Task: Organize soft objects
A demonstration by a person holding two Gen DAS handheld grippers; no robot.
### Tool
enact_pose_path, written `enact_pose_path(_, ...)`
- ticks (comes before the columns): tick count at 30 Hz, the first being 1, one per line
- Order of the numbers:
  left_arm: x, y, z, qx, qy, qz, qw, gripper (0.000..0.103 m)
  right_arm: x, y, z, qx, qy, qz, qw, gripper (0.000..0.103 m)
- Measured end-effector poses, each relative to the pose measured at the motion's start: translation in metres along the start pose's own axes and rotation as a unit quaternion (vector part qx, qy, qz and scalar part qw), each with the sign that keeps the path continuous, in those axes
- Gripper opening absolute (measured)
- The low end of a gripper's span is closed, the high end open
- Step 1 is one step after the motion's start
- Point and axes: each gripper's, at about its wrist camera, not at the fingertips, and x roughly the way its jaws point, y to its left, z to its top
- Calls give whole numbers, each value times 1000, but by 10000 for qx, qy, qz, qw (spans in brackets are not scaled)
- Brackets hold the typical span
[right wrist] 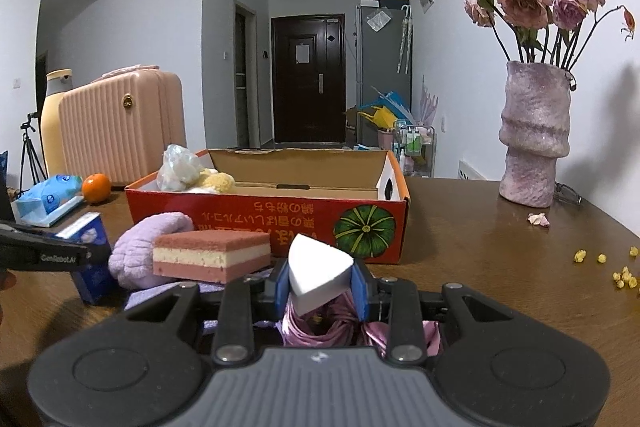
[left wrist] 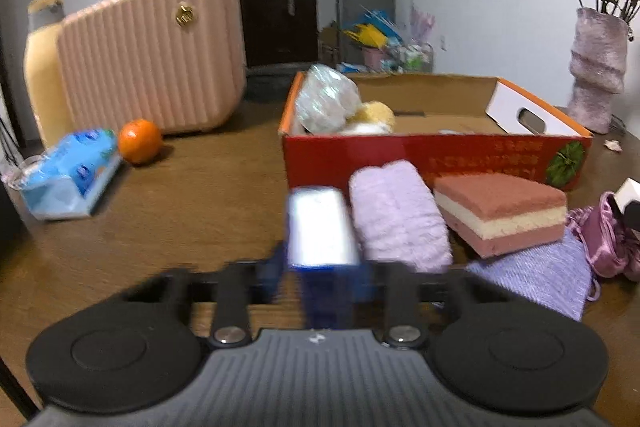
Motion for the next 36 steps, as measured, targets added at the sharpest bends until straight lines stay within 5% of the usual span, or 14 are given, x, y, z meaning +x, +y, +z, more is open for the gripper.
enact_pose_path(36,-52,10,35,-543,-1069,77,9928,24,-10,8,17,50,-614,-245,9978,31)
